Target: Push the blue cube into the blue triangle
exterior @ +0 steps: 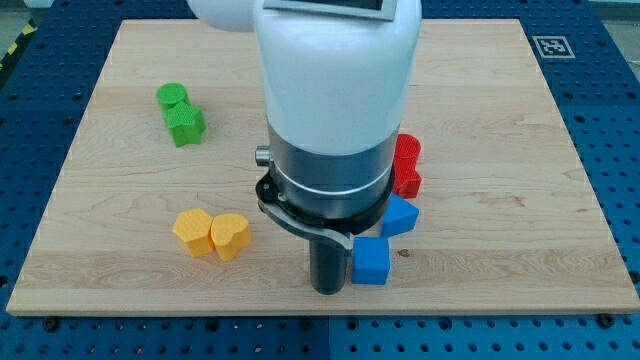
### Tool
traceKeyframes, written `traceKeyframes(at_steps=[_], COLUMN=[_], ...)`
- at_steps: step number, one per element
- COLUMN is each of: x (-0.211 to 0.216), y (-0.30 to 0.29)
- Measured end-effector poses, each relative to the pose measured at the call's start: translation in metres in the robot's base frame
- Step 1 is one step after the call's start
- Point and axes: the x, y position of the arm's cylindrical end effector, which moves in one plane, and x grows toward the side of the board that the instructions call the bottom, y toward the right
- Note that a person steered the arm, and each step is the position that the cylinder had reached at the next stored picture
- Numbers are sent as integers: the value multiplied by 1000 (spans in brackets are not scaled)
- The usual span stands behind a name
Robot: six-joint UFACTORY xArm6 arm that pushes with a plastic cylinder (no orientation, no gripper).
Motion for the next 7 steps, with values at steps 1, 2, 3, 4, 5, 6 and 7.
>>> traceKeyframes(at_steps=[1, 2, 3, 4, 5, 6, 7], x=[-2, -3, -4, 15, 14, 1, 1], y=[19, 23, 24, 24, 42, 45, 45])
